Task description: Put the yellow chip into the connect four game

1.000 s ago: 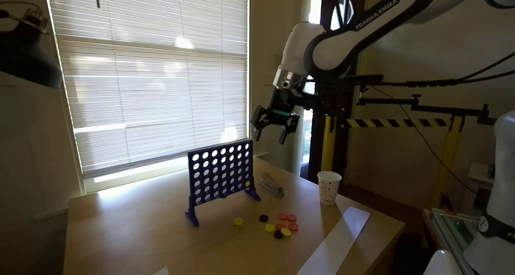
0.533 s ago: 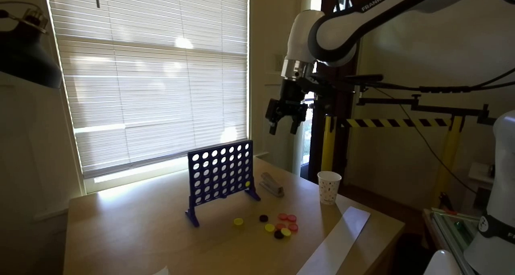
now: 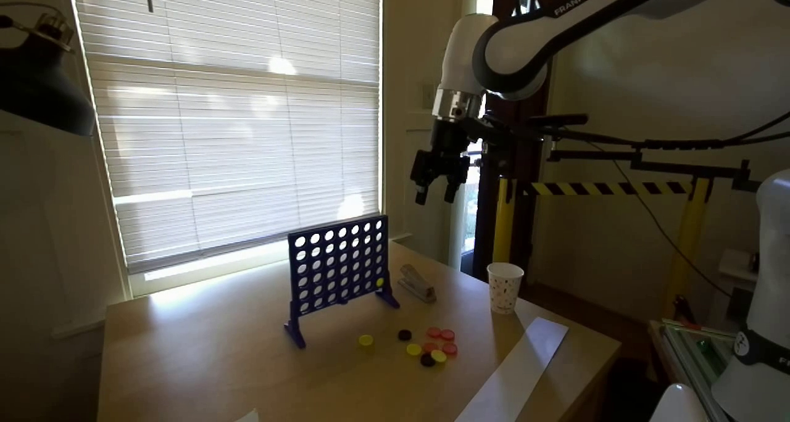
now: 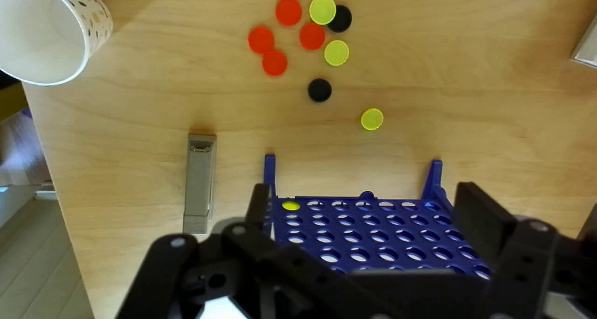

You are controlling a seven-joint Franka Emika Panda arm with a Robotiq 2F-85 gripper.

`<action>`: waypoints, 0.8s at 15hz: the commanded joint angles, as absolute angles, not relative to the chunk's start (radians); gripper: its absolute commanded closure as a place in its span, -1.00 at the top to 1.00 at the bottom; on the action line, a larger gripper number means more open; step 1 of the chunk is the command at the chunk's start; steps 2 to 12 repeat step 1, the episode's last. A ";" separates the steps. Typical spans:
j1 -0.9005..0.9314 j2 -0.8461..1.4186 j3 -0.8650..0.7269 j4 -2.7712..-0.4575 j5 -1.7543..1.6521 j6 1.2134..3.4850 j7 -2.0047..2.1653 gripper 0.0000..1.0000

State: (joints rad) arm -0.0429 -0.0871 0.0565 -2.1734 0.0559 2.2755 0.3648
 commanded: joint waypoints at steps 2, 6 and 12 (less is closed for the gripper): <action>-0.029 -0.087 0.043 -2.172 0.055 2.274 0.365 1.00; -0.029 -0.087 0.043 -2.172 0.055 2.274 0.365 1.00; -0.029 -0.087 0.043 -2.172 0.055 2.274 0.365 1.00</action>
